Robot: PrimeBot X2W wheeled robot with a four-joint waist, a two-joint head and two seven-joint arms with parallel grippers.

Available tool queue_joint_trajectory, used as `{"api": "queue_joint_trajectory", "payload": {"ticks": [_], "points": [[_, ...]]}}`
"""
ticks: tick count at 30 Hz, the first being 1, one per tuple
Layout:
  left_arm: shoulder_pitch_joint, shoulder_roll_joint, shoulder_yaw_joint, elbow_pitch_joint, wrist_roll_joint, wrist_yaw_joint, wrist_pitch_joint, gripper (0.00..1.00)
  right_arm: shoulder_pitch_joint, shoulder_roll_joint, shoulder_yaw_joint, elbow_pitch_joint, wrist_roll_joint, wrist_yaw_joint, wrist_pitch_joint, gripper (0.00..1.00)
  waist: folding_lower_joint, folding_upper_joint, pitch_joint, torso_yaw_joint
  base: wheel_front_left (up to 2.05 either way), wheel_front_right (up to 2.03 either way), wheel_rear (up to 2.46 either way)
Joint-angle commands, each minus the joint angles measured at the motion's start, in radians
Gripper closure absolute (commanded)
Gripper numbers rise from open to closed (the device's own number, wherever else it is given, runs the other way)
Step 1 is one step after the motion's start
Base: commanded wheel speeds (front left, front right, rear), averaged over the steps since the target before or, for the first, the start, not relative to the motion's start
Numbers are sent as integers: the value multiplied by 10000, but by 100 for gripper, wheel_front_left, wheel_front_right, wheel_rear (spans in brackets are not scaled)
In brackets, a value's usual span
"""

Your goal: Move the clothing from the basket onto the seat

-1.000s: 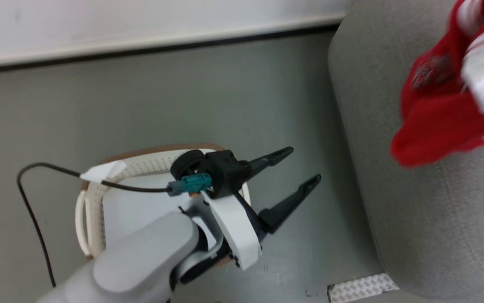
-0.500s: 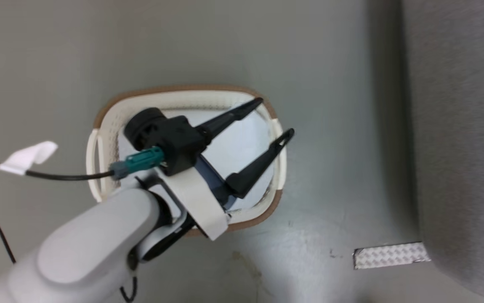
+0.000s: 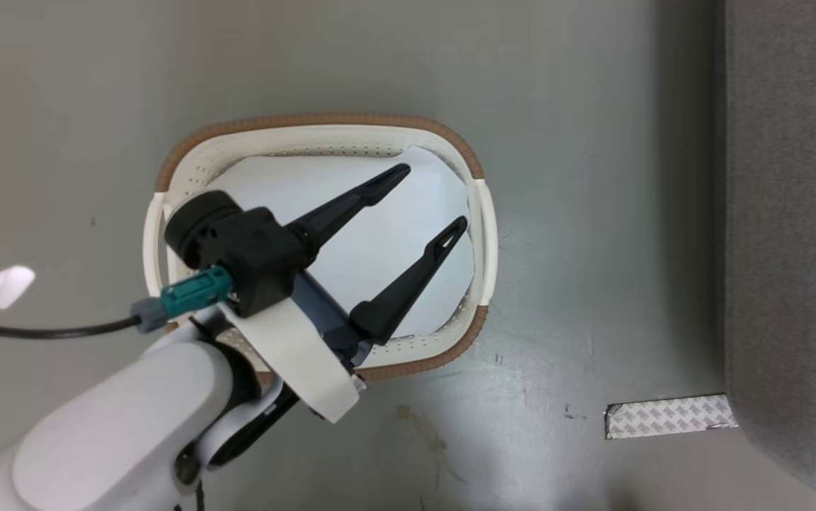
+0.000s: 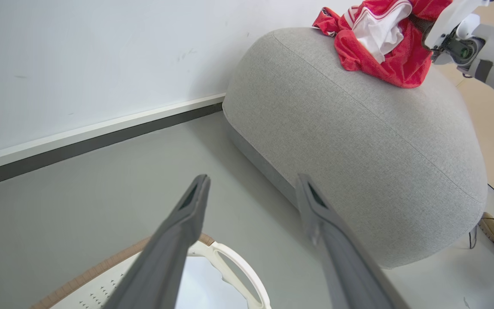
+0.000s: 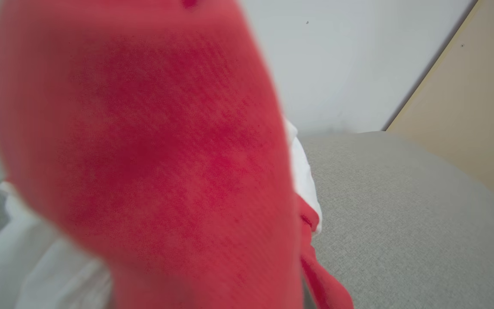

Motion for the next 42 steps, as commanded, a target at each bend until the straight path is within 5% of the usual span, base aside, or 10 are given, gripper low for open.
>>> {"api": "queue_joint_trajectory", "payload": {"ticks": [1, 2, 7, 14, 25, 33, 42], "points": [[181, 124, 8, -84, -113, 74, 17, 0, 77, 224, -22, 176, -341, -25, -220, 27, -1, -1, -97, -103, 0, 0, 0], [227, 158, 16, -122, -147, 126, 37, 0, 53, 367, -38, 256, -534, -25, -357, 0, -1, -1, -150, -156, 0, 0, 0], [456, 5, 16, -173, -301, 208, -179, 0, 480, 775, 272, 468, -1384, -26, -828, 0, -1, -1, -695, -260, 0, 0, 0], [915, -233, 115, 302, -653, 151, -770, 0, 2184, 989, 735, -301, -1063, -26, -1278, 0, -1, -1, -1871, -414, 0, 0, 0], [2330, -475, 693, 1391, -1460, 344, -1956, 0, 6049, 1559, 1761, -3513, -369, -26, -1321, 0, -1, -1, -4062, -348, 0, 0, 0], [3805, -941, 2058, 2274, -1317, 799, -2195, 0, 8091, 2402, 2643, -5724, -451, -26, -1559, 0, -1, -1, -5449, 228, 0, 0, 0], [5793, -2026, 4355, 3203, -62, 541, -2198, 0, 9660, 3429, 3804, -6482, -813, -26, -1952, 0, -1, -1, -6522, 1024, 0, 0, 0]]}}
